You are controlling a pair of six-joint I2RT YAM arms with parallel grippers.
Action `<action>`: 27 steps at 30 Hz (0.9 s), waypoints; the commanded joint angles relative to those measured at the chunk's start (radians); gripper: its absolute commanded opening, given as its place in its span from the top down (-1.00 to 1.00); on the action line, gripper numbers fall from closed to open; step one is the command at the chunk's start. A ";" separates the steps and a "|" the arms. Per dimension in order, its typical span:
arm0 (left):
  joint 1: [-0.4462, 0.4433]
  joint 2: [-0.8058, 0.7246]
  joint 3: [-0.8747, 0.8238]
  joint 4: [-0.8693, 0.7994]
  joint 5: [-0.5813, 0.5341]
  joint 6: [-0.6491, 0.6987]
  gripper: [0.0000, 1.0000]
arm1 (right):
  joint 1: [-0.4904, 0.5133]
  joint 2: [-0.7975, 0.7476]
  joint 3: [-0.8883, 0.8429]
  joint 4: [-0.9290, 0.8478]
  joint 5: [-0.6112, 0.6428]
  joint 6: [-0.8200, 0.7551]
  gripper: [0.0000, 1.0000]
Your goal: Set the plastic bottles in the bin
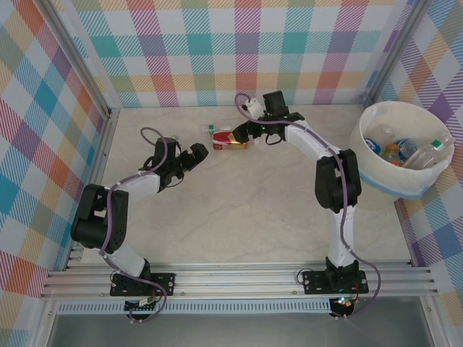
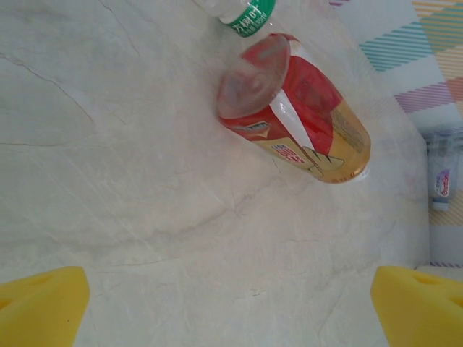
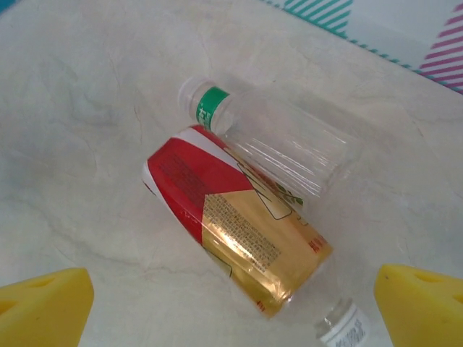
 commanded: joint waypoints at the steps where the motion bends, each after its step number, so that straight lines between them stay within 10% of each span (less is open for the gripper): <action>1: 0.032 0.003 -0.040 0.036 0.003 -0.029 -1.00 | 0.013 0.087 0.143 -0.127 -0.072 -0.228 -0.99; 19: 0.060 0.053 0.068 -0.027 0.025 0.134 -1.00 | 0.109 0.424 0.502 -0.437 0.090 -0.503 -0.97; 27: 0.073 0.315 0.507 -0.178 -0.002 0.508 -1.00 | 0.127 0.161 0.102 -0.148 0.095 -0.459 -0.05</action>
